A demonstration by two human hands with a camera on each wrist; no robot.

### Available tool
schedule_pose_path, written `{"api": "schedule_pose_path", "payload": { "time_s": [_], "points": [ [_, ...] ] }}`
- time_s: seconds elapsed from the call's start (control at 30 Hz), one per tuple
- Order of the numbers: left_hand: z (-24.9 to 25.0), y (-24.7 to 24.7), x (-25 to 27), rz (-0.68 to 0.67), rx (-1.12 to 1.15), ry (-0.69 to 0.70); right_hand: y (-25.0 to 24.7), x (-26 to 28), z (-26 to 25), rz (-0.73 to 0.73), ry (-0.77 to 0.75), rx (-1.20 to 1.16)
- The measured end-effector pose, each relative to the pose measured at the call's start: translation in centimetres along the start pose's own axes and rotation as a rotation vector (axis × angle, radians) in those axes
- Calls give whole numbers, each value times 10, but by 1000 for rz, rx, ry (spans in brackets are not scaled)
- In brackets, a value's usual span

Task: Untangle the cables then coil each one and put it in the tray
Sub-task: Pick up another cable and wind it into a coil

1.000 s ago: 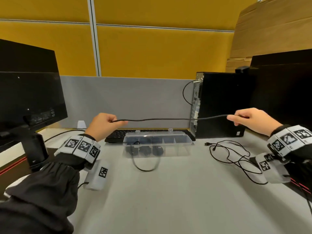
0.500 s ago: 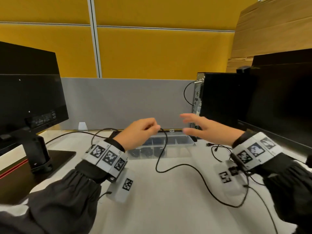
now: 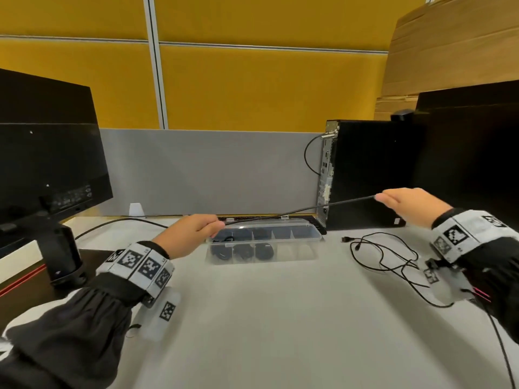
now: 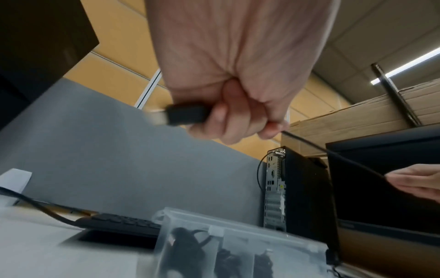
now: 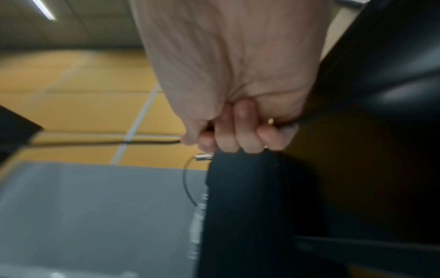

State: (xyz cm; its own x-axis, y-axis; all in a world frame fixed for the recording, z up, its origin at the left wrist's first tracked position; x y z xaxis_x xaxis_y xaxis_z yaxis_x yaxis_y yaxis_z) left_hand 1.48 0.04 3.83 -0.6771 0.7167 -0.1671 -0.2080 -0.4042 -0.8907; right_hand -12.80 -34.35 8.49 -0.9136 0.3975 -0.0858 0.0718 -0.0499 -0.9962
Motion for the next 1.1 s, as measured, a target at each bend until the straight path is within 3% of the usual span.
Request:
{"api": "schedule_pose_path", "payload": {
  "time_s": [0.1,0.2,0.3,0.37,0.43,0.5,0.63,0.7,0.77,0.87,0.93,0.97,1.03,1.1],
  "points": [
    [7,4,-1,-6,-2,19,5,-6,20,-4,131,89],
    [23,9,-7,25,53,52,9,-8,-3,62,105,19],
    [49,17,-11,15,83,112,6,8,-77,183,-214,-82],
    [68,20,-12,48,165,158,12,28,-131,99,-450,-260],
    [75,21,-9,62,466,177,19,42,-166,50,-640,-429],
    [74,22,-2,6,864,176,19,45,-174,135,-726,-665],
    [85,28,14,-187,1302,247,24,36,-166,293,-637,-887],
    [89,19,16,-92,1388,288,33,31,-172,192,-622,-904],
    [82,8,10,95,1441,298,50,31,-186,-5,-639,-755],
    [65,-2,1,311,1259,259,66,52,-201,-183,-689,-460],
    [57,-4,-1,399,851,230,59,69,-205,-141,-707,-286],
    [53,-2,-2,400,590,215,49,75,-203,-54,-704,-209],
    [52,10,-6,271,187,165,21,76,-194,208,-635,-92],
    [59,25,-3,46,239,172,-3,70,-176,455,-570,-166]
  ]
}}
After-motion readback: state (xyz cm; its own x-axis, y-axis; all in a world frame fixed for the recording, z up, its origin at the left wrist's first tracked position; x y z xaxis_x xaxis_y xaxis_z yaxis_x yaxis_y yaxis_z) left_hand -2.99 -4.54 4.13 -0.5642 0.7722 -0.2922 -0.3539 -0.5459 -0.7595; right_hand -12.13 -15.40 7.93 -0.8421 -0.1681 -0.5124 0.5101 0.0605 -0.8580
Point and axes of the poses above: each hand's wrist, its own x-axis away from the middle knuckle, its own y-axis out of the palm, z = x × y, the point moved 6 cm from there along -x, towards the middle knuckle, and after that the axes turned 8 degrees about -z, right-handed, at the moved point
